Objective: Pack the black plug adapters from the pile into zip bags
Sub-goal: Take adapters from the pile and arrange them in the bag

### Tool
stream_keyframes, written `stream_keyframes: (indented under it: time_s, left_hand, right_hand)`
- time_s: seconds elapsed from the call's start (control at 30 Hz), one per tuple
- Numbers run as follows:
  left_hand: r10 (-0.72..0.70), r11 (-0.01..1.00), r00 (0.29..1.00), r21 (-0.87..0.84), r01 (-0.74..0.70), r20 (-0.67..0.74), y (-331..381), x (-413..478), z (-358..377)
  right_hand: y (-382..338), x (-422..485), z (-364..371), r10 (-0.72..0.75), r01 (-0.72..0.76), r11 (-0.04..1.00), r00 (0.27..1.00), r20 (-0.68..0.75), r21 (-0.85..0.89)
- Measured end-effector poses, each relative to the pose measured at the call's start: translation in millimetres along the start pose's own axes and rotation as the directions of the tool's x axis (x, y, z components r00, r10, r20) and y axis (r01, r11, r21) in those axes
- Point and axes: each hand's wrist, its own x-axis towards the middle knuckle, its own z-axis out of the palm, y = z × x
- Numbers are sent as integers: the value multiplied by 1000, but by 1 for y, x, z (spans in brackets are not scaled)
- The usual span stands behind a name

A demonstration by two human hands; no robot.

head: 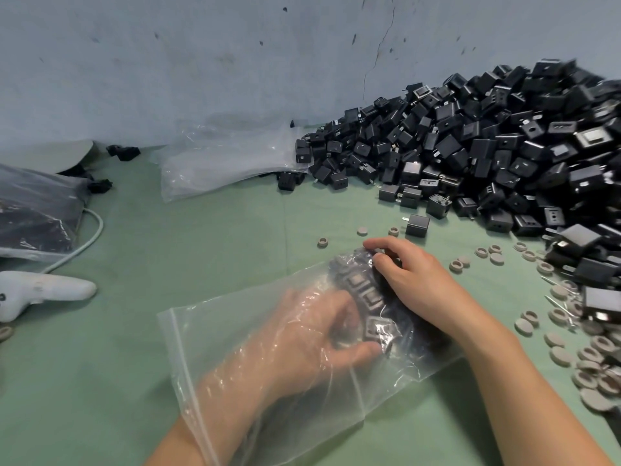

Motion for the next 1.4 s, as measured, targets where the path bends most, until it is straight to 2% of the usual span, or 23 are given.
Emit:
stream_keyframes:
  time_s: [0.07, 0.2, 0.33, 0.6, 0.77, 0.97, 1.07, 1.27, 1.4]
  left_hand:
    - [0, 997, 1000, -73, -2, -29, -1, -4, -1]
    - [35, 994, 999, -104, -32, 30, -2, -8, -6]
    - [29, 998, 996, -66, -24, 80, -4, -6, -7]
    - [47, 998, 998, 28, -48, 50, -10, -5, -5]
    - [-71, 997, 994, 20, 69, 84, -9, -5, -1]
    - [-85, 996, 996, -27, 86, 21, 8, -5, 9]
    - [-32, 999, 999, 7, 32, 5, 13, -9, 8]
    - [79, 996, 997, -36, -80, -5, 20, -13, 5]
    - [58, 997, 998, -58, -60, -37, 20, -15, 7]
  right_hand:
    - [0, 0, 0, -4, 4, 1000, 1000, -8, 0]
    - [0, -3, -3, -16, 16, 1000, 999, -40, 11]
    - [2, -8, -5, -34, 33, 999, 998, -60, -4]
    - [12, -38, -2, -49, 54, 998, 992, -116, 45]
    - [19, -62, 2, -95, 97, 995, 971, -220, 0]
    - [20, -80, 13, -132, 111, 990, 943, -307, -84]
    - [20, -81, 13, -112, 86, 992, 946, -305, -98]
    - [17, -82, 11, -95, 61, 989, 957, -275, -132]
    - [17, -82, 9, -82, 55, 993, 956, -280, -103]
